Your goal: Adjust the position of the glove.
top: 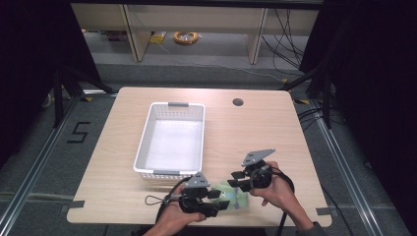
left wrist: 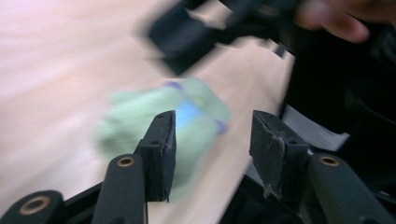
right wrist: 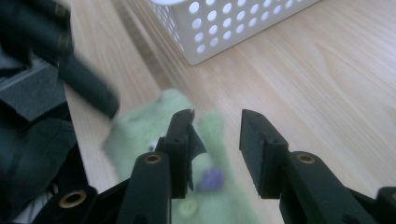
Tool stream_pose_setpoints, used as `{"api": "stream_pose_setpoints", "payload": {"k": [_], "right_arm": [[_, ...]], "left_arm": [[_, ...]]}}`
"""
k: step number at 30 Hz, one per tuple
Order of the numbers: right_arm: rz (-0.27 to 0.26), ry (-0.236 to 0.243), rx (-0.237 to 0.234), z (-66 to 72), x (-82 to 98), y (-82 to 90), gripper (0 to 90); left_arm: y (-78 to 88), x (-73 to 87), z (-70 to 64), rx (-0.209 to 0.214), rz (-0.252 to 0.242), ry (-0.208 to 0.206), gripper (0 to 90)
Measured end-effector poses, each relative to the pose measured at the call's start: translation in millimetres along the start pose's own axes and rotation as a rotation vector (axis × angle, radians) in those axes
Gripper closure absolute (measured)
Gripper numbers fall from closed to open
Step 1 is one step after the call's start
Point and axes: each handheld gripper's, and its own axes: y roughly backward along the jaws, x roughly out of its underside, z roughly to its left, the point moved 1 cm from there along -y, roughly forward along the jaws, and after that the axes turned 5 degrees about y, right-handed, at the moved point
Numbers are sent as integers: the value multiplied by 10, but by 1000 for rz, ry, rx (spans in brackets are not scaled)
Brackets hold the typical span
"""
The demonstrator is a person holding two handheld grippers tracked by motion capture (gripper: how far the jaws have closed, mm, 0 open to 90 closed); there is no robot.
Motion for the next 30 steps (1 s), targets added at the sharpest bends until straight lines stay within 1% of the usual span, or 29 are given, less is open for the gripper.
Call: {"api": "stream_pose_setpoints", "payload": {"k": [1, 2, 3, 4, 5, 6, 7, 8, 9, 10, 11, 12, 13, 14, 15, 16, 17, 18, 20, 21, 22, 23, 24, 25, 26, 27, 28, 29, 30], "right_arm": [[0, 0, 0, 0, 0, 0, 643], [-20, -17, 11, 40, 44, 59, 631], [-32, -37, 34, 85, 150, 137, 624], [-18, -50, 45, 109, 203, 172, 622], [-26, -74, 59, 126, 255, 205, 620], [-31, -93, 72, 145, 304, 234, 613], [-28, -96, 75, 158, 350, 250, 608], [-23, -113, 74, 177, 395, 263, 596], [-22, -121, 79, 192, 433, 270, 587], [-13, -120, 89, 206, 468, 280, 584], [-13, -120, 89, 206, 468, 280, 584], [-17, -130, 97, 229, 498, 283, 581], [-15, -168, 101, 294, 550, 294, 579], [-17, -141, 106, 286, 581, 291, 577], [-17, -141, 106, 286, 581, 291, 577], [-12, -150, 102, 306, 611, 280, 575], [6, -159, 96, 341, 667, 256, 568], [21, -166, 89, 353, 683, 252, 567], [19, -174, 86, 361, 705, 221, 564], [30, -198, 89, 376, 718, 201, 563], [41, -173, 81, 365, 728, 185, 565], [48, -182, 74, 369, 731, 149, 583], [43, -174, 72, 364, 732, 115, 598], [47, -178, 70, 365, 730, 97, 607], [52, -179, 65, 362, 724, 74, 625], [59, -180, 63, 358, 722, 63, 647], [46, -168, 63, 343, 717, 26, 714], [46, -168, 63, 343, 717, 26, 714], [45, -181, 53, 370, 701, 24, 837]], "left_arm": [[0, 0, 0, 0, 0, 0, 494], [67, 7, 53, -20, -15, -11, 494], [124, 43, 118, -49, -24, -5, 484], [143, 74, 153, -63, -18, -4, 482], [143, 74, 153, -63, -18, -4, 477], [148, 108, 179, -71, -16, -3, 470], [140, 166, 210, -94, 5, -16, 460], [121, 189, 217, -97, 8, -12, 453], [121, 189, 217, -97, 8, -12, 450], [89, 218, 222, -108, 33, -16, 443], [89, 218, 222, -108, 33, -16, 435], [66, 227, 218, -112, 33, -27, 435], [34, 243, 209, -123, 49, -57, 418], [22, 250, 199, -124, 60, -61, 408], [22, 250, 199, -124, 60, -61, 406], [1, 258, 192, -130, 72, -71, 406], [-29, 269, 178, -136, 87, -86, 401], [-29, 269, 178, -136, 87, -86, 403], [-76, 275, 159, -134, 87, -89, 407], [-87, 270, 158, -137, 99, -110, 407], [-114, 273, 119, -127, 99, -109, 408], [-137, 269, 99, -130, 97, -129, 411], [-136, 264, 105, -141, 122, -157, 416], [-158, 263, 105, -162, 125, -176, 424], [-178, 265, 97, -162, 121, -183, 437], [-201, 266, 98, -172, 128, -194, 455], [-215, 268, 95, -170, 130, -200, 517], [-223, 265, 93, -167, 139, -222, 517], [-226, 245, 86, -179, 137, -269, 636]]}}
